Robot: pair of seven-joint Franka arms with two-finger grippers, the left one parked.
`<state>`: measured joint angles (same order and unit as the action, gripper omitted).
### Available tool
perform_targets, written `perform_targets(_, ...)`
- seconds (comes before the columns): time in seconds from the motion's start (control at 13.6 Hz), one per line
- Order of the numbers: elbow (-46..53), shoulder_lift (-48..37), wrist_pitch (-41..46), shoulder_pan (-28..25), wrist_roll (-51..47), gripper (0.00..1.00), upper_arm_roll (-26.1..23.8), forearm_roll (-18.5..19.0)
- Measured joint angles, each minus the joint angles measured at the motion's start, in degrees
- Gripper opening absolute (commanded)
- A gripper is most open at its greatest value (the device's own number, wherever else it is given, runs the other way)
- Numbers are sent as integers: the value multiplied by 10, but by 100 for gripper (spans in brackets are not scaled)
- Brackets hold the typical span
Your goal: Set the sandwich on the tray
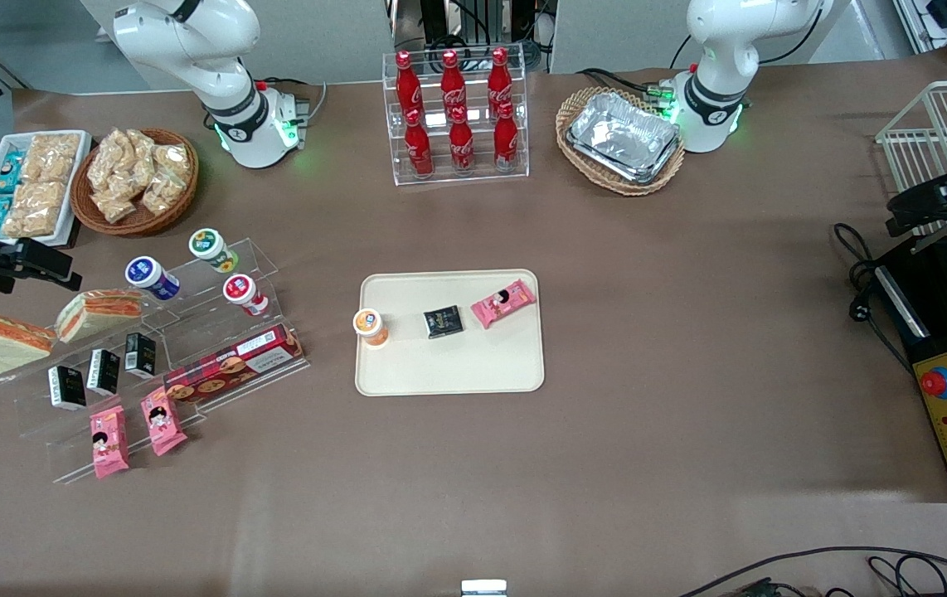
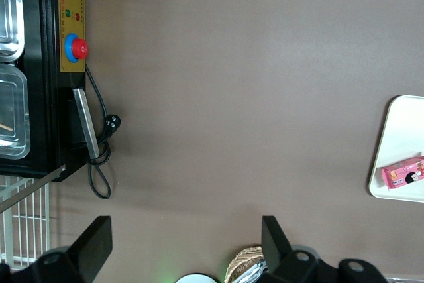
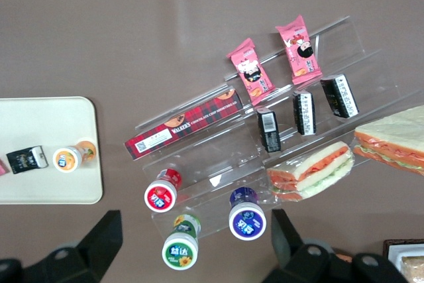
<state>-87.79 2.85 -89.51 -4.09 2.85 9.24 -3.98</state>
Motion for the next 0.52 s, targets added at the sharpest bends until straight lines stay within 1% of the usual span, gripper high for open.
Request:
perform_targets(0.37,0,0,0,1,4,100,3,-3)
perform_targets(0.52,0,0,0,2,31,100,8,-3)
